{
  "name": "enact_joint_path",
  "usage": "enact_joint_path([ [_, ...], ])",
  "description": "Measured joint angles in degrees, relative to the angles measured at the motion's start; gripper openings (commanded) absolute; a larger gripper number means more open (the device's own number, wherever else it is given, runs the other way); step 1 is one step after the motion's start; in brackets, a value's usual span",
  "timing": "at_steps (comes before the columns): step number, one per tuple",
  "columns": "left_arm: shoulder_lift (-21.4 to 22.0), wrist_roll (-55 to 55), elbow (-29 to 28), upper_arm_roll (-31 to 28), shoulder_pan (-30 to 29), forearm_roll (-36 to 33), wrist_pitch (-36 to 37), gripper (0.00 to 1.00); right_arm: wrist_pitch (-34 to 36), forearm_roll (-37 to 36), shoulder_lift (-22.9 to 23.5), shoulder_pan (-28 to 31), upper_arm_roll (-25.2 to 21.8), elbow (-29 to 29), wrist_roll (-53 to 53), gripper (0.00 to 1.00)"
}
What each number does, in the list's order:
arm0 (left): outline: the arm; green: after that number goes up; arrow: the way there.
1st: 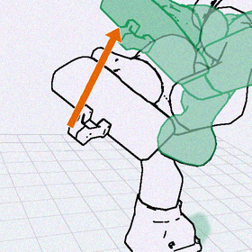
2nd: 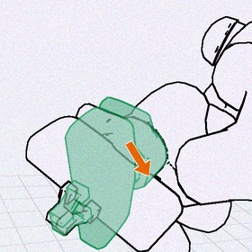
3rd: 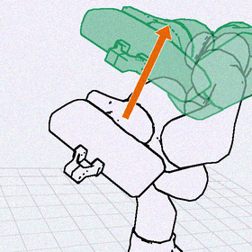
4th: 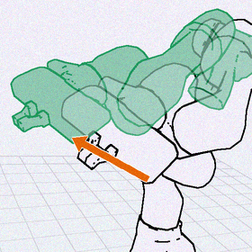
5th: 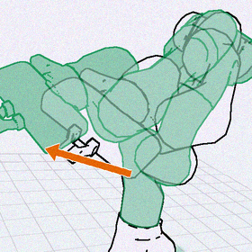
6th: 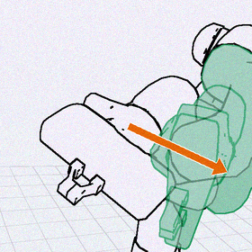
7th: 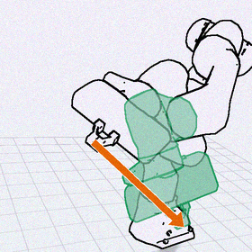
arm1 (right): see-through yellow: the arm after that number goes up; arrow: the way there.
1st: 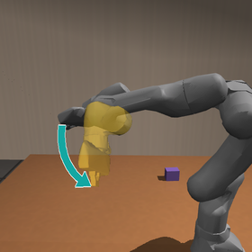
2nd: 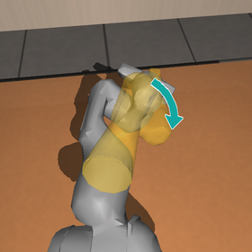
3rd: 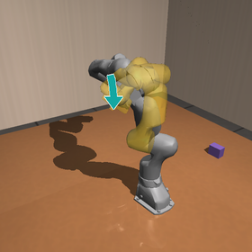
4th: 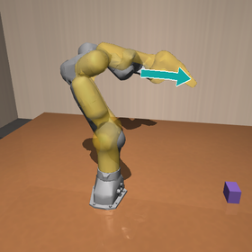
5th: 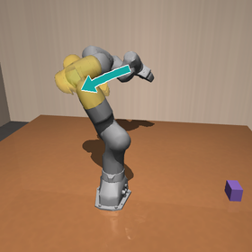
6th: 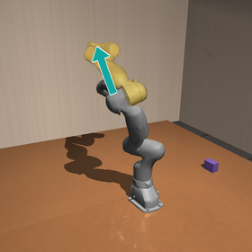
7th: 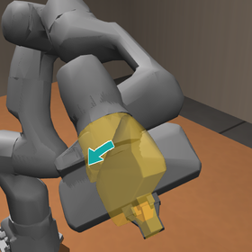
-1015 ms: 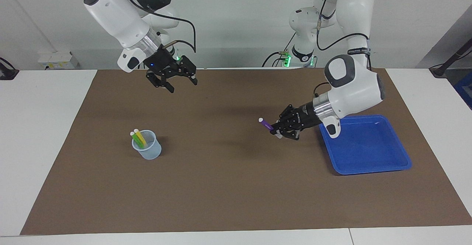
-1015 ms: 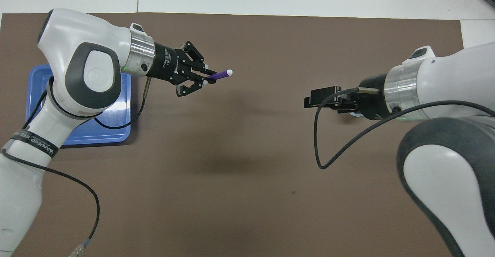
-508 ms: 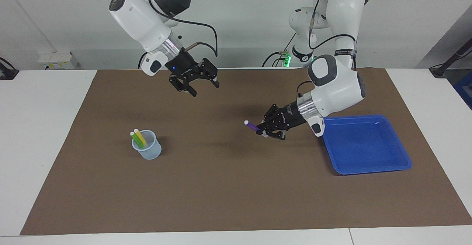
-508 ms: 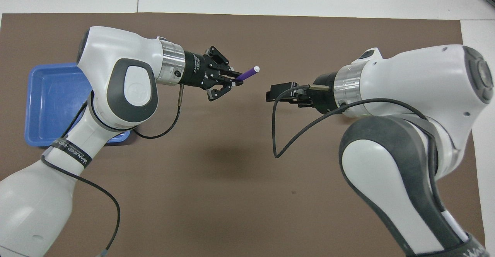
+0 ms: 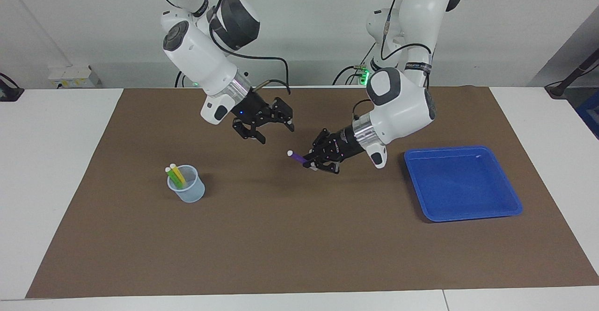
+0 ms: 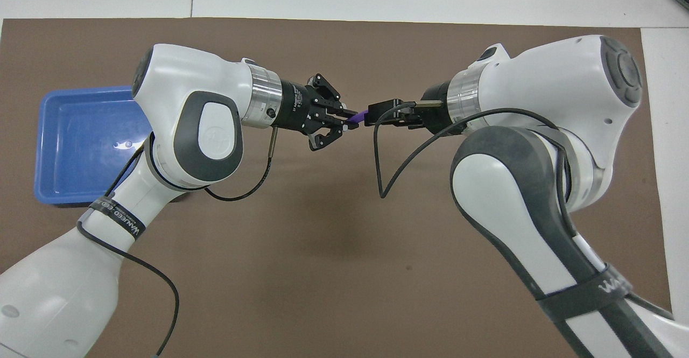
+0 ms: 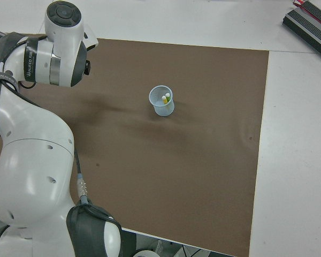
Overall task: Transfer and insert pens with both arms
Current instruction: 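Grasp the purple pen with the right gripper, open the left gripper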
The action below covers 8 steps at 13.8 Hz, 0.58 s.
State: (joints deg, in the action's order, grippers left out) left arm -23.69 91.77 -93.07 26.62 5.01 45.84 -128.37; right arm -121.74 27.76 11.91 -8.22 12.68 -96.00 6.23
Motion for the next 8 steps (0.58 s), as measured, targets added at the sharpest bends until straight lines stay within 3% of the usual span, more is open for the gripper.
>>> enact_joint_path([
  [2, 0.1, -0.2, 0.0, 0.0, 0.7, 0.0, 0.0, 0.0, 0.0, -0.4, 0.8, 0.0, 0.0, 0.6, -0.2, 0.84],
  [5, 0.2, -0.3, 0.0, 0.0, 2.0, 0.0, -0.9, 0.0, 0.0, -1.4, 1.6, 0.0, 0.0, 1.8, -0.2, 0.56],
  [8, 0.2, -0.4, 0.0, -0.1, 2.1, 0.0, -1.3, 0.0, 0.1, -1.6, 1.7, 0.0, 0.0, 2.1, -0.2, 0.46],
])
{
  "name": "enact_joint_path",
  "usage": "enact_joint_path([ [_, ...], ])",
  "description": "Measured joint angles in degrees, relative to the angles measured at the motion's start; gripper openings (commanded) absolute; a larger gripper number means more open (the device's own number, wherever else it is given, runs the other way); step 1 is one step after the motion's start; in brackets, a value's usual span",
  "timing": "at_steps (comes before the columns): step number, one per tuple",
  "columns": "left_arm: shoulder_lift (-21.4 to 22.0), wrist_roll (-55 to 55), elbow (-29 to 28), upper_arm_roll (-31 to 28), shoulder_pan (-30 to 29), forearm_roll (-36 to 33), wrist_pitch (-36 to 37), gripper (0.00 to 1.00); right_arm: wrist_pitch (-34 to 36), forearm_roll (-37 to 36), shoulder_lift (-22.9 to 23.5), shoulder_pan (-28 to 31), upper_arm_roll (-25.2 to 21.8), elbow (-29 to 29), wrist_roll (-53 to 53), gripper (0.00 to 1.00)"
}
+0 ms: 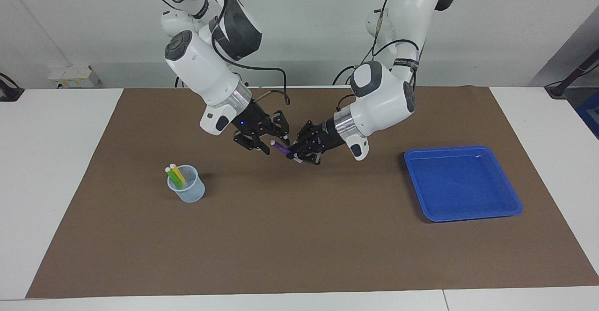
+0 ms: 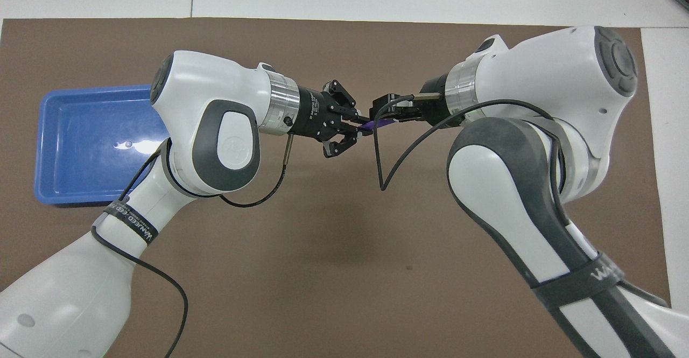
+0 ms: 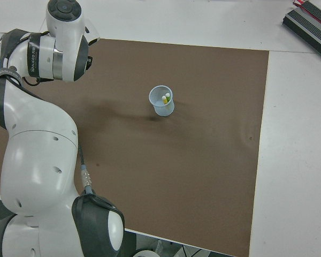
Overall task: Transfer and insert pens with both arms
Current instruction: 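Grasp the purple pen with the right gripper, open the left gripper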
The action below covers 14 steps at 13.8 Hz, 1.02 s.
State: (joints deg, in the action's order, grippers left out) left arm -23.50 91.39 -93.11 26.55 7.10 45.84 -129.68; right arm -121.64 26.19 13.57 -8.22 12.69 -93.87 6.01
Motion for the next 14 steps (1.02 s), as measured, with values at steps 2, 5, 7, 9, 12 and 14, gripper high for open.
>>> enact_joint_path([
  [2, 0.0, 0.0, 0.0, 0.0, 0.0, 0.0, -0.1, 0.0, 0.0, 0.0, 0.0, 0.0, 0.0, 0.0, 0.0, 0.43],
  [5, 0.0, 0.0, 0.0, 0.0, 0.0, 0.0, -0.1, 0.0, 0.0, -0.1, 0.0, -0.1, 0.0, 0.0, 0.0, 0.34],
  [7, 0.0, 0.0, 0.0, 0.0, 0.0, 0.0, -0.1, 0.0, 0.0, -0.1, 0.0, -0.1, 0.0, 0.1, 0.0, 0.21],
  [9, 0.0, 0.0, 0.0, -0.1, 0.0, 0.0, -0.2, 0.0, 0.0, -0.1, 0.0, -0.2, 0.0, 0.1, 0.0, 0.05],
  [12, 0.1, 0.0, -0.1, -0.1, 0.0, 0.0, -0.4, 0.0, 0.0, -0.2, 0.1, -0.3, 0.0, 0.3, 0.0, 0.0],
  [14, 0.1, 0.0, -0.1, -0.1, 0.0, 0.0, -0.4, 0.0, 0.0, -0.2, 0.1, -0.3, 0.0, 0.4, 0.0, 0.0],
])
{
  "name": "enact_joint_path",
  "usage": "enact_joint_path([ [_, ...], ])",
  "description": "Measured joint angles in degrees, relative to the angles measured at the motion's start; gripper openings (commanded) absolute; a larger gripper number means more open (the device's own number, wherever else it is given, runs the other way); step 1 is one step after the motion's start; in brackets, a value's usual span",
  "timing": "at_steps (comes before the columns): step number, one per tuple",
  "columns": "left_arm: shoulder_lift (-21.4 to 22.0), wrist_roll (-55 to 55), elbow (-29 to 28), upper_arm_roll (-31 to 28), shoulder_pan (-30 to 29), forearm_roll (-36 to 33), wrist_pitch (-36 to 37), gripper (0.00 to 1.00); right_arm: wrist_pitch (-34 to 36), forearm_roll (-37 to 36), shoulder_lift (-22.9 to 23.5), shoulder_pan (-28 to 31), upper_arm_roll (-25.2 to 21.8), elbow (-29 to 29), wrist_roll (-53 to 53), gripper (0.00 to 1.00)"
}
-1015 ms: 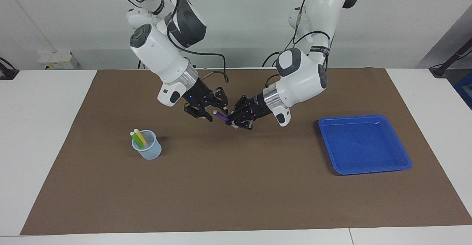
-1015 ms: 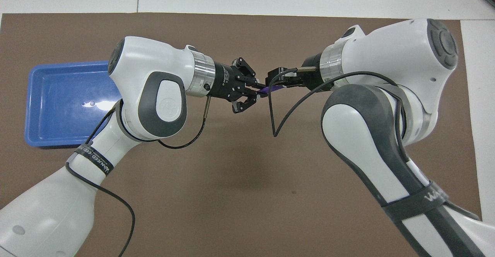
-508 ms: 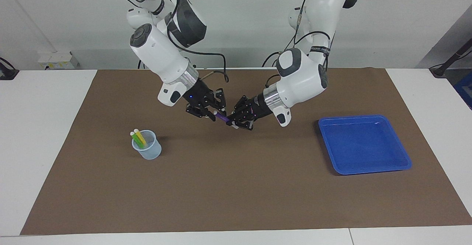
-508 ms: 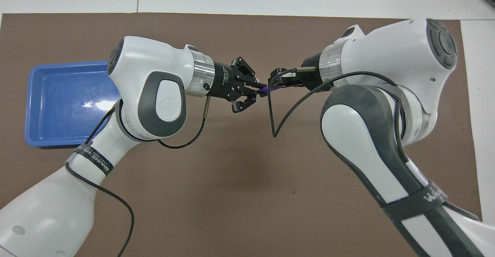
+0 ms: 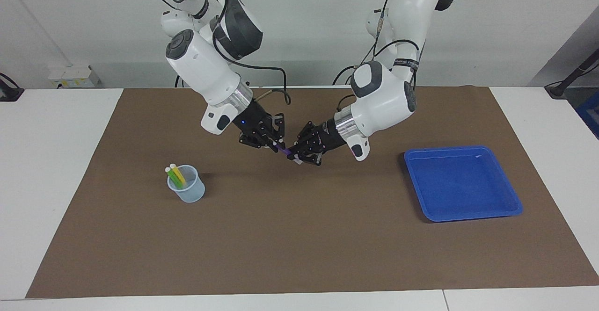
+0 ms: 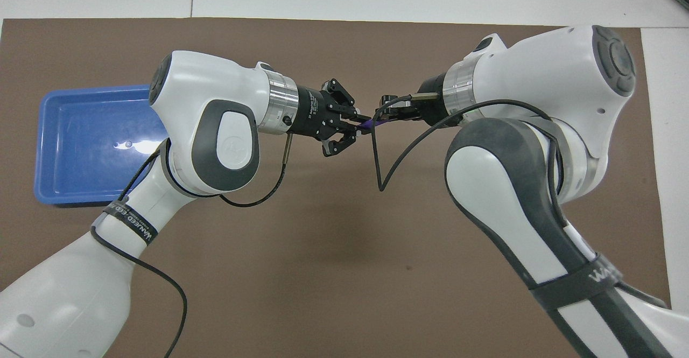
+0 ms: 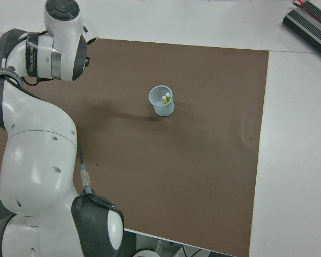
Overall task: Transfer and insert pens with both arms
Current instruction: 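Grasp the purple pen with the right gripper, open the left gripper, then carry the purple pen into the cup while the left gripper withdraws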
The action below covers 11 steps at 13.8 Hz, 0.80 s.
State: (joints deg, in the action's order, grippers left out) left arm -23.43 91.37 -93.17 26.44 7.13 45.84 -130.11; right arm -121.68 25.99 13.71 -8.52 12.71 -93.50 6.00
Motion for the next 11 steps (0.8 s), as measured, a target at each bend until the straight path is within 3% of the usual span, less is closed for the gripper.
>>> enact_joint_path([
  [2, 0.0, 0.0, 0.0, 0.0, 0.0, 0.0, -0.1, 0.44, 0.0, 0.0, 0.0, 0.0, 0.0, 0.0, 0.0, 0.0],
  [3, 0.0, 0.1, 0.0, 0.0, 0.0, 0.0, -0.4, 0.99, 0.0, -0.4, 0.0, 0.0, 0.0, 0.1, 0.0, 0.0],
  [11, 1.2, 0.0, 0.2, -0.7, -0.2, -0.1, -2.2, 1.0, 3.1, -10.3, -0.2, 1.3, -0.7, 1.4, -0.1, 0.0],
])
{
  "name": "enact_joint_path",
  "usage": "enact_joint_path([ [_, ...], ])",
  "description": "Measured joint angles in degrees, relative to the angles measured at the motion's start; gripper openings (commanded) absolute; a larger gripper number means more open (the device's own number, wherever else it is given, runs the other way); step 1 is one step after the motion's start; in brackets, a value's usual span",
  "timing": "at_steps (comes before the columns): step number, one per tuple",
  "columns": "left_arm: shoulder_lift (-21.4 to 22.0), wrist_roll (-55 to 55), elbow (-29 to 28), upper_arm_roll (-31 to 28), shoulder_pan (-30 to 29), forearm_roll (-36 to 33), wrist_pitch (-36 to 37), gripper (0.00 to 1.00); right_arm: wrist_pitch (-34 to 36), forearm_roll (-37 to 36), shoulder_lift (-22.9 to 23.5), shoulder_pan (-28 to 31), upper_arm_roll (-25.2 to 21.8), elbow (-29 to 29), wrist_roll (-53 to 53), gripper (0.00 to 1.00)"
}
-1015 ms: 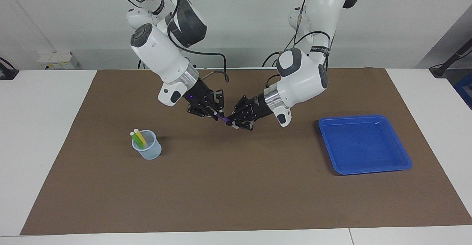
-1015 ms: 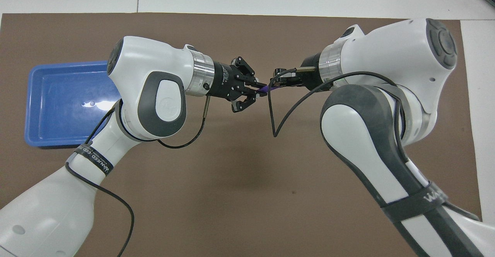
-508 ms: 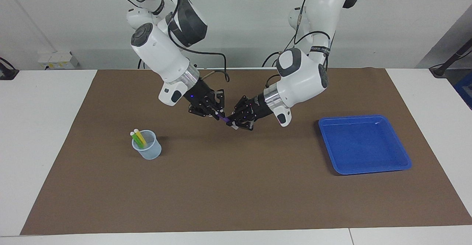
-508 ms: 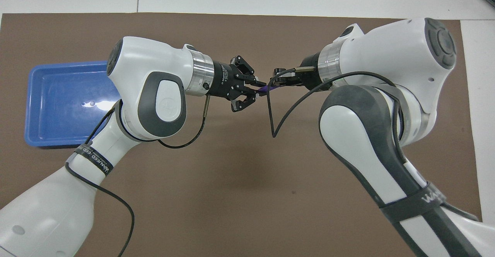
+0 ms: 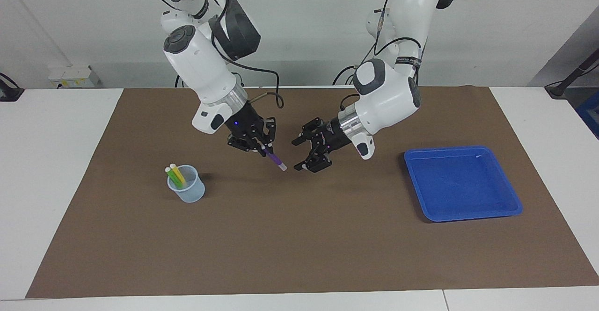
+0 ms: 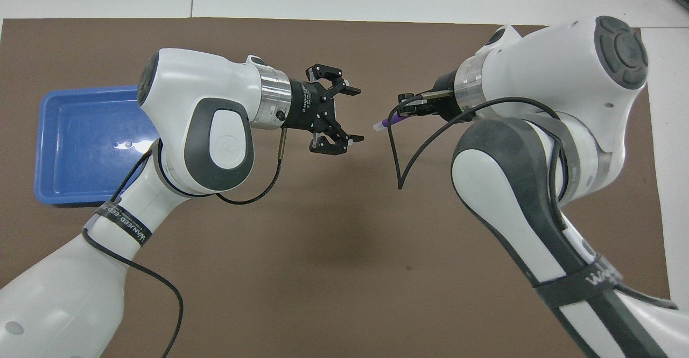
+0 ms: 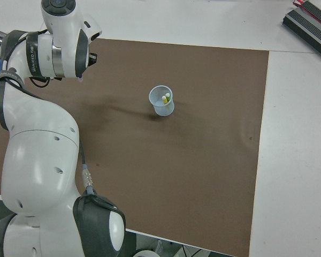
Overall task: Transfer and insert pens with both arms
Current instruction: 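Carry the purple pen into the cup while the left gripper withdraws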
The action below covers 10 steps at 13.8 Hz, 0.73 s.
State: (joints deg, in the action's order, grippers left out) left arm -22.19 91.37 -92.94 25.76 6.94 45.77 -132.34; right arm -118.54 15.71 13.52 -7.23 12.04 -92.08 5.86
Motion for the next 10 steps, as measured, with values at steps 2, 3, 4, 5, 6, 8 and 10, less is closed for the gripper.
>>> enact_joint_path([
  [2, 0.8, -0.3, 0.6, -0.2, -0.4, -3.5, -0.2, 1.0, 3.8, -3.7, -0.9, 2.2, -0.1, 0.5, -2.3, 0.0],
  [3, 1.1, -0.4, 0.8, -0.3, -0.5, -7.6, -0.2, 1.0, 5.8, -4.7, -1.4, 4.0, -0.1, 0.6, -4.8, 0.0],
  [4, 1.4, -0.4, 0.9, -0.3, -0.6, -12.0, -0.1, 1.0, 7.5, -5.5, -1.9, 6.3, -0.2, 0.6, -8.2, 0.0],
  [5, 1.5, -0.4, 0.9, -0.3, -0.7, -15.0, 0.2, 1.0, 8.9, -6.6, -2.1, 8.7, -0.3, 0.6, -12.1, 0.0],
  [6, 1.6, -0.8, 0.9, -0.3, -1.3, -16.5, 1.0, 1.0, 9.6, -7.8, -2.2, 11.1, -0.4, 0.6, -16.0, 0.0],
  [8, 1.8, -4.9, 0.9, -0.4, -3.3, -17.5, 4.1, 1.0, 10.1, -9.4, -2.2, 15.3, -0.5, 0.2, -23.1, 0.0],
  [10, 2.4, -13.4, -0.2, -0.6, -5.7, -17.9, 6.7, 1.0, 10.1, -10.2, -2.2, 18.2, -0.5, -0.4, -27.7, 0.0],
])
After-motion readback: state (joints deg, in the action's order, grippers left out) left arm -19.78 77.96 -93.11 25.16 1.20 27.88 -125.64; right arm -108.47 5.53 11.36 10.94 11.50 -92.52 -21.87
